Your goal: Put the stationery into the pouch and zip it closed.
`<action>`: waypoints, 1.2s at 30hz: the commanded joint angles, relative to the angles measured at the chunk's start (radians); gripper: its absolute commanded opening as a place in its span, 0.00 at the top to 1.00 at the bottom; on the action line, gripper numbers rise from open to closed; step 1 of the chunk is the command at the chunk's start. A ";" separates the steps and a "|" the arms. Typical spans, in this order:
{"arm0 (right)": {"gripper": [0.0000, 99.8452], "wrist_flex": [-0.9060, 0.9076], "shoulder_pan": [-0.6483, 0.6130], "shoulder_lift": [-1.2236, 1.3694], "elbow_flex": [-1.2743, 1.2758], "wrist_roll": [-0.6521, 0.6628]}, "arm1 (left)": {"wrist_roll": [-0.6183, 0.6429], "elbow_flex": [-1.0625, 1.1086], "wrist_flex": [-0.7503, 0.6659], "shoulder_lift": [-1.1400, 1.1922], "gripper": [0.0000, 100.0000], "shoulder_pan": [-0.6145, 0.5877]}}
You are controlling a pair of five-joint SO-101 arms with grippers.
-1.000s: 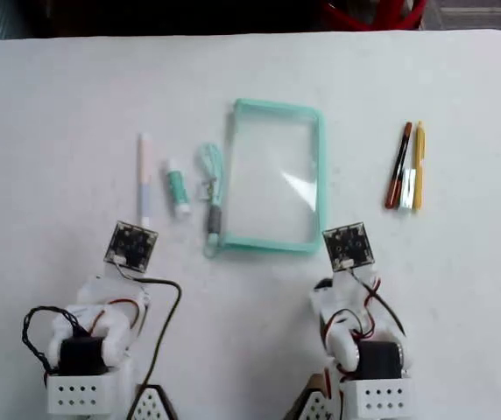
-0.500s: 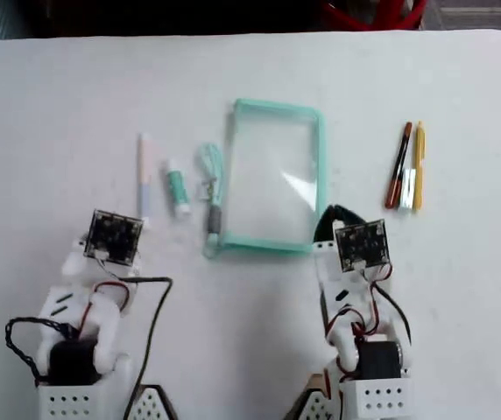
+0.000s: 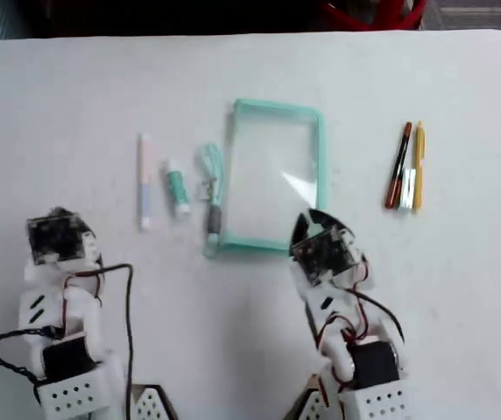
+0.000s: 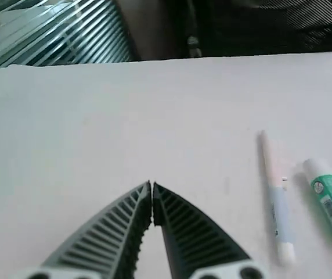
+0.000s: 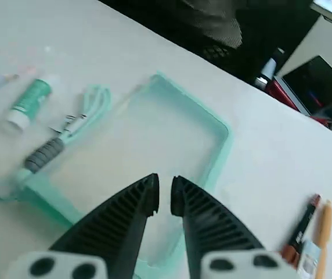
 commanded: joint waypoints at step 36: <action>0.85 0.437 -0.381 1.900 -1.522 -0.666 | 0.031 0.020 -0.025 -0.013 0.98 0.050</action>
